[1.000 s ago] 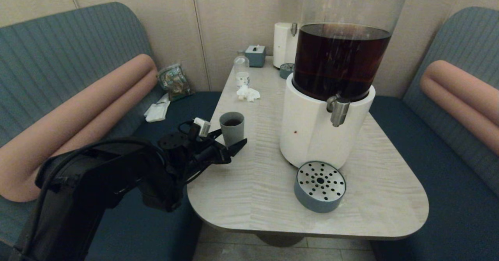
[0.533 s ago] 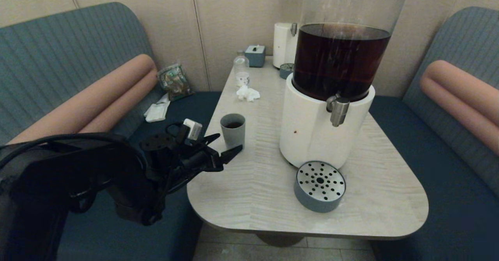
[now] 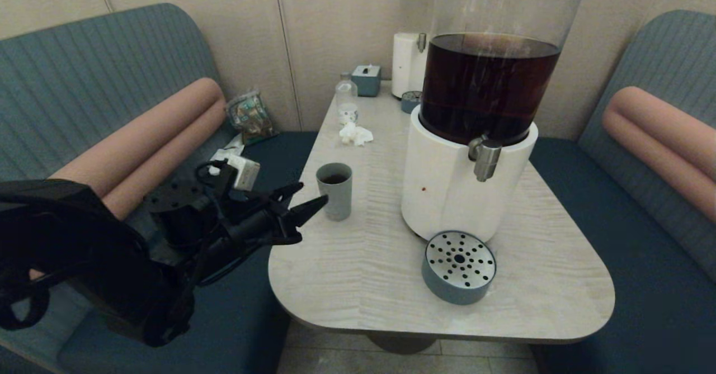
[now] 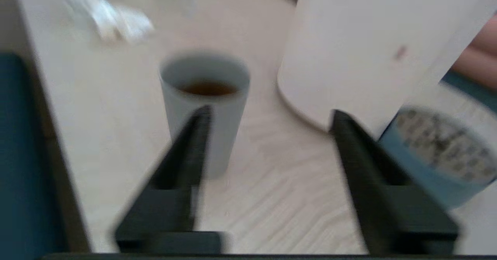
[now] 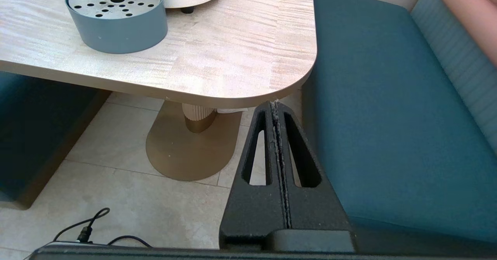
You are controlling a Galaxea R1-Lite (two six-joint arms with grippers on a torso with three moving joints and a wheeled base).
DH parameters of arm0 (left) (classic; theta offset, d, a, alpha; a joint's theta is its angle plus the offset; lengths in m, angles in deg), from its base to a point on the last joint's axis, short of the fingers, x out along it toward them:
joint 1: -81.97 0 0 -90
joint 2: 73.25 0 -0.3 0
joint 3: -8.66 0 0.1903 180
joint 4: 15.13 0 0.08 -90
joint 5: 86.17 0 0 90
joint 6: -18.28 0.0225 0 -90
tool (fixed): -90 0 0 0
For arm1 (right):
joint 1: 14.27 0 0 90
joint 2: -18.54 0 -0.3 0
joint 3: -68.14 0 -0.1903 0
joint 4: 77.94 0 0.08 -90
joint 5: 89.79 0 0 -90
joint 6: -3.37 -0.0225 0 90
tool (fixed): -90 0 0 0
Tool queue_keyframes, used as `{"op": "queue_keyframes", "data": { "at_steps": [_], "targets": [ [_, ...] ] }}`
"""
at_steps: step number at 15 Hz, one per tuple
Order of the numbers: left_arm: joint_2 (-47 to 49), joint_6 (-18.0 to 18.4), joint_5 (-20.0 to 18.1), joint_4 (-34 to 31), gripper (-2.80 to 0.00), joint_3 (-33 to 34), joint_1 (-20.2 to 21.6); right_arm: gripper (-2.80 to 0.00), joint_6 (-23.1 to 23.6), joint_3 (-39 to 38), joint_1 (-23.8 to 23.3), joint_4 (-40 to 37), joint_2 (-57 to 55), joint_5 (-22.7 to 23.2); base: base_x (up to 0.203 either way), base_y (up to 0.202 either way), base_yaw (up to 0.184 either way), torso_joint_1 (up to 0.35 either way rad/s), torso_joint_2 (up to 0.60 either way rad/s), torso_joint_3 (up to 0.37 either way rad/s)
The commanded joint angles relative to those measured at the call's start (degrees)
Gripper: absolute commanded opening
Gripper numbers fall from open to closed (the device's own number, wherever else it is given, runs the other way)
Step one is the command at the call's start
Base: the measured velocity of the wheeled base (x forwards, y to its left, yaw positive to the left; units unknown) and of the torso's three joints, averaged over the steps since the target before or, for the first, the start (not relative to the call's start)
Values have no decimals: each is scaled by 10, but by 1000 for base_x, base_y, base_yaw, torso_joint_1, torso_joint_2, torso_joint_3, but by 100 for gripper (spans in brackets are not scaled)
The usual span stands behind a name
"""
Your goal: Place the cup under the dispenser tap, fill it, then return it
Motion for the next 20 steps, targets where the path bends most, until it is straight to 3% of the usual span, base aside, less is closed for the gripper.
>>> {"op": "queue_keyframes", "data": {
  "at_steps": [1,4,9,15,17,20],
  "targets": [
    [-84,-2,7,5,-280,27,0,-280,0,0,0,0,1,0,0,0,0,0,0,0],
    [-182,-8,51,5,-280,57,-1,-280,0,0,0,0,1,0,0,0,0,0,0,0],
    [-349,-51,174,-4,-280,92,18,-280,0,0,0,0,1,0,0,0,0,0,0,0],
    [-562,-66,200,-32,-280,189,135,-280,0,0,0,0,1,0,0,0,0,0,0,0],
    [-633,-64,202,-78,-280,198,162,-280,0,0,0,0,1,0,0,0,0,0,0,0],
    [-764,-61,204,-206,-280,204,174,-280,0,0,0,0,1,0,0,0,0,0,0,0]
  ]
}}
